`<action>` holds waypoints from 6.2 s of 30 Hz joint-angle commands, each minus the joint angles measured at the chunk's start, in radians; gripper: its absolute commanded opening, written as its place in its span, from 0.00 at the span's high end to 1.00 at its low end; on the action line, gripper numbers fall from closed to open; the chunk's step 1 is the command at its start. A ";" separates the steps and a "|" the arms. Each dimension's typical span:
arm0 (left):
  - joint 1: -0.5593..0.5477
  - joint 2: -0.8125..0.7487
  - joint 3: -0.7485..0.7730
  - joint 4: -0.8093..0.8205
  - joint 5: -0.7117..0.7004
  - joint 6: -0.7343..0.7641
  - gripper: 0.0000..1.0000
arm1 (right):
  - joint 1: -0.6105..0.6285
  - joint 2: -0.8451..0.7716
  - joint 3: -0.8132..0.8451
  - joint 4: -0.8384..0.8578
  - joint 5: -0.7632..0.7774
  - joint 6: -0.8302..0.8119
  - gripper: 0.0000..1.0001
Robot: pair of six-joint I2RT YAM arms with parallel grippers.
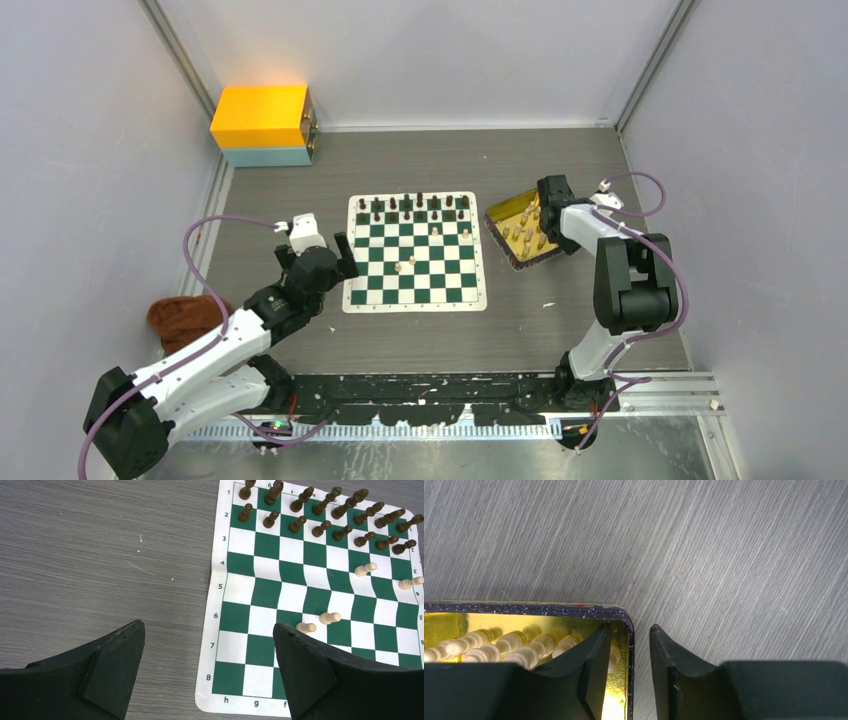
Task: Set up the chess pieces on the board
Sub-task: Place the storage box at the center of the board, then pick up the chess piece from the chessboard, then place the chess piece on the chessboard.
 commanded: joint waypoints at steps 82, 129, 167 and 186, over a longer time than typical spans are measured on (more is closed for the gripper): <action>0.000 0.098 0.031 0.151 0.024 -0.002 0.02 | 0.450 0.288 0.456 -0.013 -0.460 -0.575 0.64; -0.001 0.072 0.017 0.130 0.017 0.005 0.02 | 0.650 -0.097 0.003 -0.028 -0.329 -0.416 1.00; 0.000 0.070 0.007 0.128 0.020 -0.001 0.02 | 0.670 -0.035 -0.010 0.045 -0.387 -0.407 0.65; 0.000 0.053 0.000 0.121 0.017 -0.009 0.02 | 0.683 -0.016 0.240 -0.074 -0.334 -0.494 0.56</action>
